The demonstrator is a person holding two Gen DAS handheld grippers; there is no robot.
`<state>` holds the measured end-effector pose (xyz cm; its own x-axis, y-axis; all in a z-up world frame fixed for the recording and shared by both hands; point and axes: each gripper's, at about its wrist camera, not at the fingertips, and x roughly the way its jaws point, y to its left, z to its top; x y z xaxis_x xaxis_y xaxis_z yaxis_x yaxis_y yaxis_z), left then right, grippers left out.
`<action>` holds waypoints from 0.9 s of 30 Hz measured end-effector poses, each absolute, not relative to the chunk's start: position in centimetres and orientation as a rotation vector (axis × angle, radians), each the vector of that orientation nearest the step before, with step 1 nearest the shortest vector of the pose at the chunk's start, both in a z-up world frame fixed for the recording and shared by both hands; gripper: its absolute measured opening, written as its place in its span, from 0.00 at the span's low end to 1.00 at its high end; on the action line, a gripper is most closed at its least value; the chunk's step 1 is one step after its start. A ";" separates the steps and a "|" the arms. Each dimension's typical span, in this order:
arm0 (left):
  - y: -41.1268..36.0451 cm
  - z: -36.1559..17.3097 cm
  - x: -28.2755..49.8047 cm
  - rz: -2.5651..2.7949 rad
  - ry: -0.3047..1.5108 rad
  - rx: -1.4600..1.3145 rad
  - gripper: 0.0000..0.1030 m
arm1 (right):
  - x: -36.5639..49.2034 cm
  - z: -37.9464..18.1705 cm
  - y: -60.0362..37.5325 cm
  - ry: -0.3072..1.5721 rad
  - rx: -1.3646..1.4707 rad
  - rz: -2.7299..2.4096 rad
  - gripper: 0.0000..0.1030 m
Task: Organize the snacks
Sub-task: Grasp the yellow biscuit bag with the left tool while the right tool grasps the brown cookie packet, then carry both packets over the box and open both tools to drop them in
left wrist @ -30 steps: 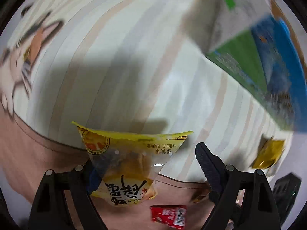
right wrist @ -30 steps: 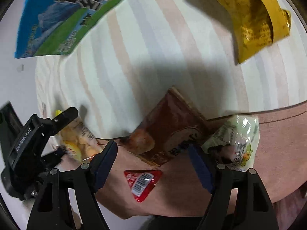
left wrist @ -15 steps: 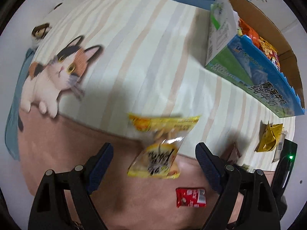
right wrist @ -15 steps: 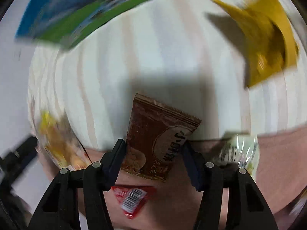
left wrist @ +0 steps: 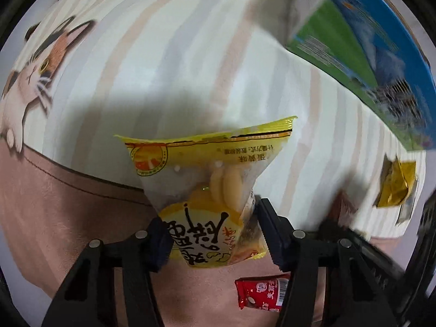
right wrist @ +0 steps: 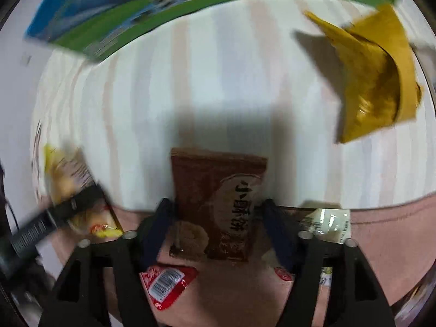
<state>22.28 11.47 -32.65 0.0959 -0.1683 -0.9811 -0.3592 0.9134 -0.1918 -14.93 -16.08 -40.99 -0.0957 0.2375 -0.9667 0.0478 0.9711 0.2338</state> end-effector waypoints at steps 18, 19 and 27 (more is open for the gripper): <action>8.4 -35.0 21.0 0.101 1.544 -0.293 0.56 | -15.0 -41.7 -14.3 1.648 -0.021 0.237 0.71; 8.1 -34.9 20.9 0.102 1.538 -0.288 0.54 | -14.9 -42.0 -14.3 1.650 -0.028 0.232 0.71; 6.9 -32.1 19.6 0.069 1.515 -0.320 0.47 | -15.9 -40.7 -14.6 1.559 -0.010 0.254 0.59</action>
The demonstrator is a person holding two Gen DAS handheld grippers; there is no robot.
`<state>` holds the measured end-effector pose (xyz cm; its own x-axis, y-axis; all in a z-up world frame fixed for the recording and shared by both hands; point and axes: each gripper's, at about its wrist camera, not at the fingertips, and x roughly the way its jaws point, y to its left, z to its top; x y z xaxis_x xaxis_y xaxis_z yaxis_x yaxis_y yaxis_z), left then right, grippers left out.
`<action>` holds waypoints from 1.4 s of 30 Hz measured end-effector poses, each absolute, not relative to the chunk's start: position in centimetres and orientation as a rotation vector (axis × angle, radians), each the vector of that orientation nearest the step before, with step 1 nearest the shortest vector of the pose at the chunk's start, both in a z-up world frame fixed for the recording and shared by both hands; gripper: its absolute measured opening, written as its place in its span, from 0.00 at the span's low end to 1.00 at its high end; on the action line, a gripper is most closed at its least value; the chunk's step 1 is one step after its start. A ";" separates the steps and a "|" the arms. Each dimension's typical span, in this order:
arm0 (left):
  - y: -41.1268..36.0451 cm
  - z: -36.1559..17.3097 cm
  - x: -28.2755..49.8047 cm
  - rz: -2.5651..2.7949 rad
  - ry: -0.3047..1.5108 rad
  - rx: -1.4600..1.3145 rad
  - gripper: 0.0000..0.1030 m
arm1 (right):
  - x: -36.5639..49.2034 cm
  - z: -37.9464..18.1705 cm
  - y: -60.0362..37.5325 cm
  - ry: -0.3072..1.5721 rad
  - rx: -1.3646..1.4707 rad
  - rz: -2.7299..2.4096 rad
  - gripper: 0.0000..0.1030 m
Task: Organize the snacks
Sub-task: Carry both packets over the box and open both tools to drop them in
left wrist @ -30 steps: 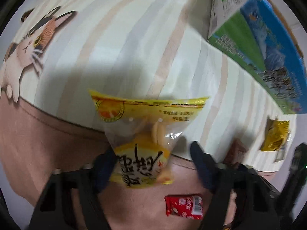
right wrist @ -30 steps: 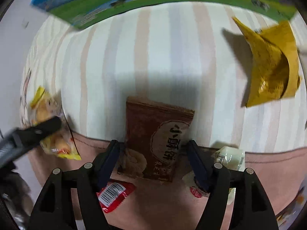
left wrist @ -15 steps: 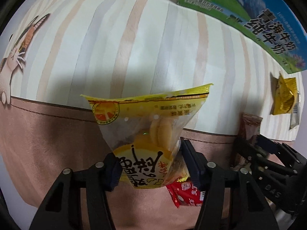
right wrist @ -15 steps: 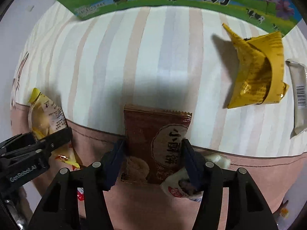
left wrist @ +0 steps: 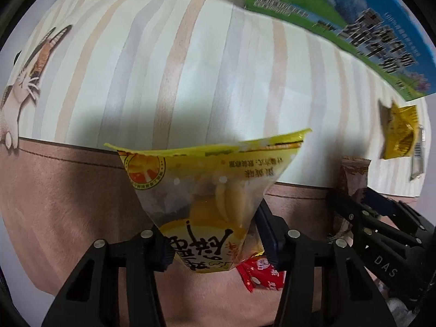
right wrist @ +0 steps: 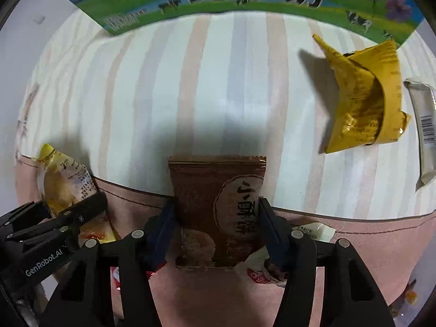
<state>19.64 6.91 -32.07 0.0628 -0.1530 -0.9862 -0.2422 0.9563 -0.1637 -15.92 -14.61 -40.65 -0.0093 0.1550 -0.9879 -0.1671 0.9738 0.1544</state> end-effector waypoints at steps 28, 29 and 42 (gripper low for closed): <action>6.9 -27.9 20.9 -0.090 1.533 -0.220 0.63 | -15.8 -34.8 -20.0 1.518 0.236 0.341 0.60; 6.9 -28.9 20.8 -0.107 1.557 -0.234 0.63 | -15.9 -35.0 -19.9 1.522 0.234 0.344 0.60; 6.4 -29.0 19.7 -0.015 1.478 -0.244 0.38 | -16.0 -35.3 -18.6 1.515 0.210 0.352 0.60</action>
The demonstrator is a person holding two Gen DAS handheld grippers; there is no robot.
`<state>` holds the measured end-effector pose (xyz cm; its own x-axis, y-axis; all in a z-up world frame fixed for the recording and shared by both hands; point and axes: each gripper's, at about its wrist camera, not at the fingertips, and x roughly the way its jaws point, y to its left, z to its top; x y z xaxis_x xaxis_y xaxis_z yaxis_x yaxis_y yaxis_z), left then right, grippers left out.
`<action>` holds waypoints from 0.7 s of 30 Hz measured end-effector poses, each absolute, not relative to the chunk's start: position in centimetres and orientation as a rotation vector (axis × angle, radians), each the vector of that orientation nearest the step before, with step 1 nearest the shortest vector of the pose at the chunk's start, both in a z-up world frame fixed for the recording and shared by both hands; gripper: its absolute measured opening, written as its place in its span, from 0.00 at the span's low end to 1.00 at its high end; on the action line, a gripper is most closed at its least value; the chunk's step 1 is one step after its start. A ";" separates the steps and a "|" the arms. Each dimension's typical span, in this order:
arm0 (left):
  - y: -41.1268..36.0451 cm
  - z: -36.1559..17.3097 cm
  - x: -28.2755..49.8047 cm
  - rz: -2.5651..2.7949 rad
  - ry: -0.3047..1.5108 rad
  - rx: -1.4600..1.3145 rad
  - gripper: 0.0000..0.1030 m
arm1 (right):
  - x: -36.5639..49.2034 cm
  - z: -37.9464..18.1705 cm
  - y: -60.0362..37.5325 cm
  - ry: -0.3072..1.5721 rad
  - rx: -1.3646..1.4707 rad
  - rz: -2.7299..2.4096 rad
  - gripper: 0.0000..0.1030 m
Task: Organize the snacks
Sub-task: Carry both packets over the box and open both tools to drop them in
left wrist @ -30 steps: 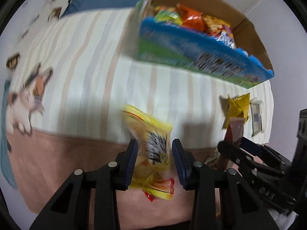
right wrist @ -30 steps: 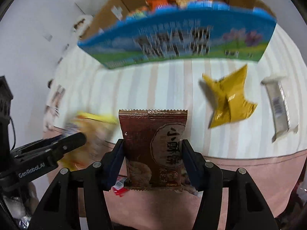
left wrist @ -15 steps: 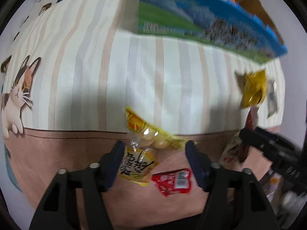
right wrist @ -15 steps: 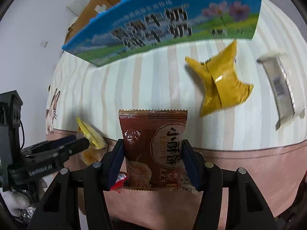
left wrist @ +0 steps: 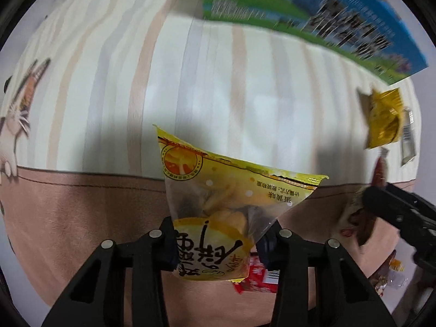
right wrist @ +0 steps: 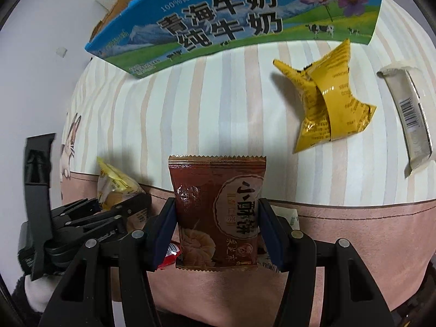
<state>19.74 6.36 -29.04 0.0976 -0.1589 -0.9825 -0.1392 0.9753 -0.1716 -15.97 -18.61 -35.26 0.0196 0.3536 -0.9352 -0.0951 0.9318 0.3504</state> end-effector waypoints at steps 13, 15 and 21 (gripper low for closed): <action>4.7 -13.8 28.3 -0.152 1.231 -0.339 0.38 | -9.7 -24.2 -21.6 1.318 0.357 0.418 0.60; 4.1 -12.7 31.0 -0.163 1.217 -0.313 0.38 | -7.2 -22.1 -22.2 1.276 0.352 0.409 0.59; 4.0 -12.8 39.5 -0.115 1.272 -0.246 0.38 | 2.2 -19.7 -24.4 1.219 0.257 0.308 0.60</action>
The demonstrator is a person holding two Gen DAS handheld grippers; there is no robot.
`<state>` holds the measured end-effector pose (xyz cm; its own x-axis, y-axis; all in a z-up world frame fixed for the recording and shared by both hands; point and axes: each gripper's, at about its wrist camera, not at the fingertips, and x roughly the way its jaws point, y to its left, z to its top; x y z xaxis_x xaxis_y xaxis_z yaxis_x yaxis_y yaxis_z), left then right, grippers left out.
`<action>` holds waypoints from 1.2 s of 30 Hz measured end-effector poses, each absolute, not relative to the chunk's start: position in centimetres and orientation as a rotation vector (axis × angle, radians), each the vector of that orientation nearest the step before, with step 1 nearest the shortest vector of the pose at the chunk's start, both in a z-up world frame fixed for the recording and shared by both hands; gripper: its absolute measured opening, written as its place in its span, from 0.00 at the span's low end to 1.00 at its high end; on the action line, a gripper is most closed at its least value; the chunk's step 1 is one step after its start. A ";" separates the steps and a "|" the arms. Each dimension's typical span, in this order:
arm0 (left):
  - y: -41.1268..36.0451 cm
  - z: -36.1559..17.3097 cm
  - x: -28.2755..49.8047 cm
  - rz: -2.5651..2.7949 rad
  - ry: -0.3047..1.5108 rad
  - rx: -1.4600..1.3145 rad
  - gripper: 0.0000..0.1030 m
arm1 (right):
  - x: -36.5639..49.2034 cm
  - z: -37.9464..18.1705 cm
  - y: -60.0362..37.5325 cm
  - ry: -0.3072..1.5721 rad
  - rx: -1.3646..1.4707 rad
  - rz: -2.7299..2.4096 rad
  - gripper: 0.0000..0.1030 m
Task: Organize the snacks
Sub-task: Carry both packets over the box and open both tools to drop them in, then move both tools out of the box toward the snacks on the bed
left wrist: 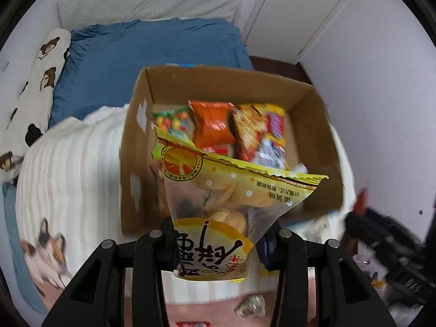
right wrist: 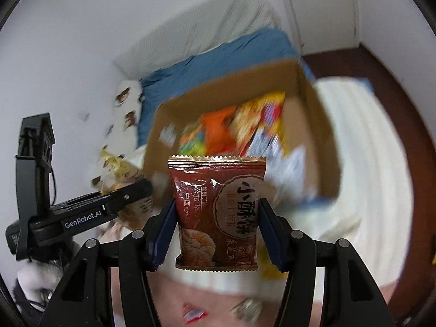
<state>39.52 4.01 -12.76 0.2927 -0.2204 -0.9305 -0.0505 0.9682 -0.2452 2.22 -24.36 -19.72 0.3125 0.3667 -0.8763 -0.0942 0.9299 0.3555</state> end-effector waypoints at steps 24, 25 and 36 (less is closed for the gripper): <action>7.6 -25.2 52.7 0.031 1.533 -0.186 0.83 | 17.6 -31.9 -24.4 1.479 0.104 0.106 0.90; 7.6 -25.2 52.7 0.032 1.525 -0.185 0.83 | 17.6 -32.0 -24.2 1.482 0.094 0.102 0.91; 6.9 -21.5 50.5 0.007 1.415 -0.197 0.83 | 15.7 -30.9 -23.8 1.449 0.095 0.125 0.92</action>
<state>50.54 6.86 -21.47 0.1581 -0.1125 -0.9810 -0.1221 0.9836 -0.1325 15.67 -23.75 -30.93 0.1170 0.1427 -0.9828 -0.0275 0.9897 0.1404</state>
